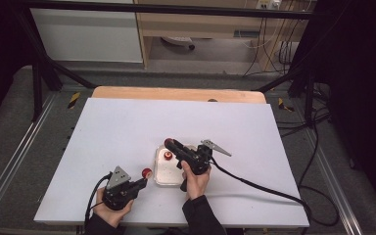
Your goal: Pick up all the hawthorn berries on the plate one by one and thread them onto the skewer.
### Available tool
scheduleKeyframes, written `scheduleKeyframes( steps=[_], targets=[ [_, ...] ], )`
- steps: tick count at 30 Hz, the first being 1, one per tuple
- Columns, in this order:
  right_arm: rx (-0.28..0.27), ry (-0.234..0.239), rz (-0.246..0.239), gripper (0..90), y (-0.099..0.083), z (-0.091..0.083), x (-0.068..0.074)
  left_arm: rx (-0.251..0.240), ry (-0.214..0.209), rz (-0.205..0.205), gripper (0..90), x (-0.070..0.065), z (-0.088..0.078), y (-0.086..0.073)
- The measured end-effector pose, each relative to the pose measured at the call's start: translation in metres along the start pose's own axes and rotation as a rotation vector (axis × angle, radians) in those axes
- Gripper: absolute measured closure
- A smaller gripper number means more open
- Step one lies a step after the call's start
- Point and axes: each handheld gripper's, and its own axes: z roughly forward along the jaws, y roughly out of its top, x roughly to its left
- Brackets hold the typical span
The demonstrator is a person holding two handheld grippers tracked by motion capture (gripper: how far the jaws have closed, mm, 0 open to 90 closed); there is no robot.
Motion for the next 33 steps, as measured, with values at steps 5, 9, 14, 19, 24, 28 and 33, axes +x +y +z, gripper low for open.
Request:
scheduleKeyframes(
  steps=[5, 9, 14, 19, 24, 28, 33],
  targets=[
    [-0.021, 0.011, -0.001, 62.4, -0.003, 0.001, -0.001, 0.005, -0.005, 0.000, 88.3, -0.005, 0.005, 0.002],
    [-0.038, 0.015, -0.004, 62.4, -0.005, 0.001, -0.002, 0.009, -0.008, -0.006, 88.2, -0.007, 0.010, 0.004],
    [-0.047, 0.022, -0.001, 62.4, -0.008, 0.001, -0.002, 0.010, -0.013, -0.013, 88.3, -0.009, 0.013, 0.005],
    [-0.059, 0.031, 0.000, 62.5, -0.010, 0.001, -0.002, 0.002, -0.015, -0.025, 88.3, -0.009, 0.014, 0.005],
    [-0.063, 0.033, 0.009, 62.5, -0.011, 0.002, -0.002, -0.004, -0.008, -0.031, 88.3, -0.008, 0.014, 0.005],
    [-0.062, 0.034, 0.016, 62.5, -0.013, 0.002, -0.003, -0.009, -0.007, -0.035, 88.3, -0.009, 0.014, 0.006],
    [-0.062, 0.041, 0.024, 62.5, -0.016, 0.002, -0.003, -0.014, -0.005, -0.049, 88.3, -0.009, 0.016, 0.006]
  ],
)
